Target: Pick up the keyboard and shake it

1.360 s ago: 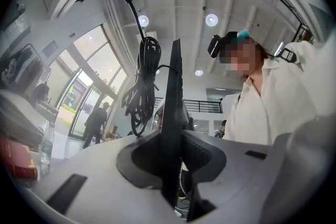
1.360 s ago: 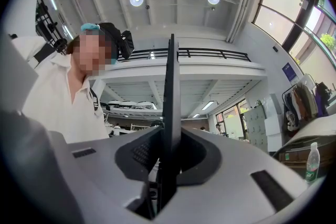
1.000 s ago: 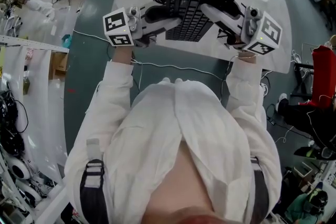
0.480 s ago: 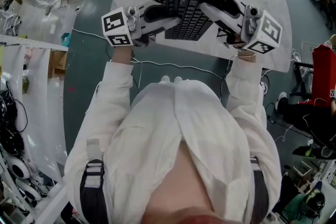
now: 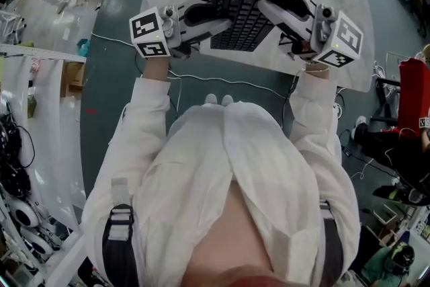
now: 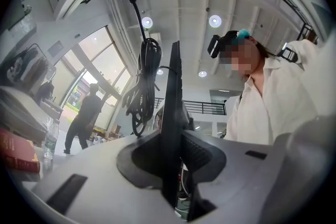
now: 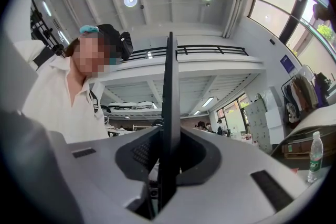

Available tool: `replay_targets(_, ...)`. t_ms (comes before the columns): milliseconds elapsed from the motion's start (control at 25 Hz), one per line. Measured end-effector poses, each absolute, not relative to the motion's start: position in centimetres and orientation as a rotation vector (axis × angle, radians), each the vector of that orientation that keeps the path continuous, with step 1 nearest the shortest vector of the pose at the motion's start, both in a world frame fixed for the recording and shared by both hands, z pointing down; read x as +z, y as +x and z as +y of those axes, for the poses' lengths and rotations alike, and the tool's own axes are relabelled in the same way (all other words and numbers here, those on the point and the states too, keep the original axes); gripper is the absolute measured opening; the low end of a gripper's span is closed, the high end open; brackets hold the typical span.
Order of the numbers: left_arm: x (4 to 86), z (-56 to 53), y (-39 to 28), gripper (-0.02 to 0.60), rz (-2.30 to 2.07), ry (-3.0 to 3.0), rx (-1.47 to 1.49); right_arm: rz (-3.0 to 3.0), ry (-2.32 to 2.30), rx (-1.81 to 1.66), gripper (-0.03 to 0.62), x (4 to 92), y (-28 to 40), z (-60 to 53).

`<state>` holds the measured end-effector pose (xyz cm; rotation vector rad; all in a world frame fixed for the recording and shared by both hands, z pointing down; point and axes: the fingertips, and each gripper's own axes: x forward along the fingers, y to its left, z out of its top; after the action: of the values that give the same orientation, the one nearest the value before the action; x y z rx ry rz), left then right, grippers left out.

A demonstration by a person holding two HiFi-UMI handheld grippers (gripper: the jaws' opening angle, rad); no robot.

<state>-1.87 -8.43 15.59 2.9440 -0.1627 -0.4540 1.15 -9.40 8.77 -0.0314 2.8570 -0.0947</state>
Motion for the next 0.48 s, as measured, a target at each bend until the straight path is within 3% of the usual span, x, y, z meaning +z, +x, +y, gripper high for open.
replay_targets(480, 18.2, -9.2, -1.4, 0.094, -0.223, 2.818, -0.442, 2.878, -0.113, -0.281, 0.087, 11.6, 1.6, -11.4)
